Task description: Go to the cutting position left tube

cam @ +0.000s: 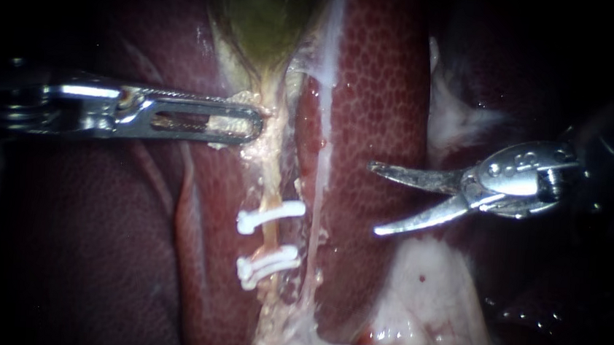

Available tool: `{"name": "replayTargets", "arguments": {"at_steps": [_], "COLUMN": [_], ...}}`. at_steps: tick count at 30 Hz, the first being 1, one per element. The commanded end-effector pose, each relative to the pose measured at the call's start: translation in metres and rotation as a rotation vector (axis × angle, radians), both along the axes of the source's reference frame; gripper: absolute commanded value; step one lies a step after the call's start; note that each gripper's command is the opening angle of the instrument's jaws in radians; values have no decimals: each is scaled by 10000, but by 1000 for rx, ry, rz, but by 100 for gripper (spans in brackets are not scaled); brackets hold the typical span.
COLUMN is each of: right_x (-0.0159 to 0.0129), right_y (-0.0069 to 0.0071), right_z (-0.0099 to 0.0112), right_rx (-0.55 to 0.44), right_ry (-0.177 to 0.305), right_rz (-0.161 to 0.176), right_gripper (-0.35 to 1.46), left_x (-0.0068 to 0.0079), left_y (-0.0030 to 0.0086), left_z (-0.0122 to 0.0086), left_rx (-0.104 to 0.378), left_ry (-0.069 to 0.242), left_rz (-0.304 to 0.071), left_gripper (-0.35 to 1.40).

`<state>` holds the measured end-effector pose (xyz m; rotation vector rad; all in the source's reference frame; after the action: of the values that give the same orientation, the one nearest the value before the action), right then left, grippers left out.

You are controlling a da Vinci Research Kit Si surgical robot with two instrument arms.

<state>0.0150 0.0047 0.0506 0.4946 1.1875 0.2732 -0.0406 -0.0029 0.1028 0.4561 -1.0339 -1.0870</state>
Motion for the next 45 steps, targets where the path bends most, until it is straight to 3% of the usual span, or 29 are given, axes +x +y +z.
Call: {"name": "replayTargets", "arguments": {"at_steps": [1,12,18,23,28,40,45], "right_x": [0,0,1,2,3,6,18], "right_y": [0,0,-1,-2,-2,-3,-13], "right_z": [0,0,2,3,4,6,19], "right_rx": [0,0,-1,-1,-2,-3,-9], "right_ry": [-1,-2,-2,-3,-3,-4,-2], "right_rz": [0,1,2,3,3,5,3], "right_gripper": [143,143,143,143,143,143,143], "left_x": [0,5,22,43,58,62,61], "left_y": [0,3,17,34,43,43,42], "left_z": [0,-5,-32,-59,-72,-78,-78], "left_rx": [0,3,19,13,6,1,1], "left_ry": [0,-3,-4,-14,-17,-16,-16], "left_rz": [0,3,5,-24,-42,-44,-44], "left_gripper": [-35,-35,-35,-35,-35,-35,-35]}}
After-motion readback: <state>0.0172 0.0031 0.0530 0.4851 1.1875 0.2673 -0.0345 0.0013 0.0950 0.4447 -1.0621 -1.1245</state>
